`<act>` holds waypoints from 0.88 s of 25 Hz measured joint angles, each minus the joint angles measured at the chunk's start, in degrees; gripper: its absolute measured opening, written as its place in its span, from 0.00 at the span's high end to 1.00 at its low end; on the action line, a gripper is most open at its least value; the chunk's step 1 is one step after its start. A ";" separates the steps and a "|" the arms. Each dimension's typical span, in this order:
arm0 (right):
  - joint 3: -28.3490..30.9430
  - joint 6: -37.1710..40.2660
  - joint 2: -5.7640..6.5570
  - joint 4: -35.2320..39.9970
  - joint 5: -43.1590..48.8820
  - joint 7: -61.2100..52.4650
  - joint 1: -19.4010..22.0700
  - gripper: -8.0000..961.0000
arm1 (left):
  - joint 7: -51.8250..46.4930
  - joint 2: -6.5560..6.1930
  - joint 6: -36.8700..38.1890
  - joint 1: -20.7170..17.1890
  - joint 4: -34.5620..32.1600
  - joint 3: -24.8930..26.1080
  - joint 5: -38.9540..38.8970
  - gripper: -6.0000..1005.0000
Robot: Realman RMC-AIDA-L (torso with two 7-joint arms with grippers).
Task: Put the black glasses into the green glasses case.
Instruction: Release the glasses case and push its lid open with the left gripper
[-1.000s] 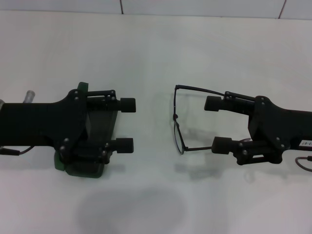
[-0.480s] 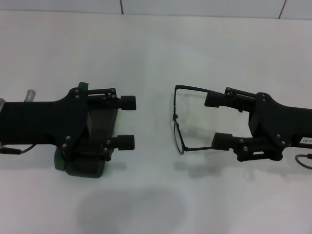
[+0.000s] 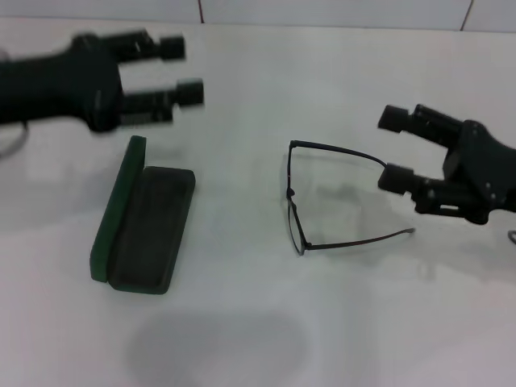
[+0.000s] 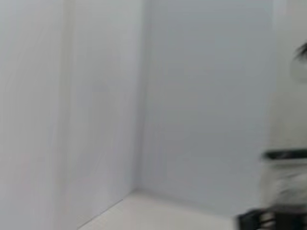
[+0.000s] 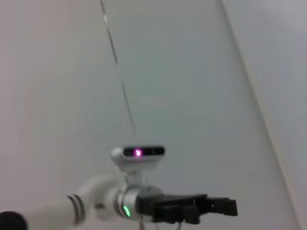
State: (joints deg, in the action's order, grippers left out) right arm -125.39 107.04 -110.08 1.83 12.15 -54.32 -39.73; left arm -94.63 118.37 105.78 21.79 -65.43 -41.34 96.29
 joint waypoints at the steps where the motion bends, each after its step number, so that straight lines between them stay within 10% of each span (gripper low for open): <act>1: 0.55 -0.32 0.13 -0.14 -0.03 0.24 0.34 0.08 | -3.91 0.53 -1.76 -0.36 -5.50 -0.10 2.18 0.27; 5: 1.57 -0.65 0.57 -0.10 -0.07 0.60 1.50 0.08 | -19.80 1.60 -6.86 -0.96 -27.04 -6.71 14.08 0.28; 7: 2.76 -0.56 1.00 -0.07 -0.10 0.64 2.79 0.08 | -19.80 1.60 -6.86 -0.96 -27.04 -6.71 14.08 0.28; 10: 3.43 -0.52 1.24 -0.09 -0.11 1.04 3.74 0.08 | -44.37 1.46 -13.98 -0.86 -40.77 -22.44 37.60 0.29; 22: 4.94 -1.15 2.72 -0.27 -0.12 3.48 5.31 0.08 | -65.45 1.63 -15.64 -1.27 -39.76 -37.76 58.13 0.41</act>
State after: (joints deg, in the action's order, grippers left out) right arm -120.45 105.89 -107.36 1.57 12.03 -50.83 -34.42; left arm -160.08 120.01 90.14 20.52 -105.18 -79.10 154.42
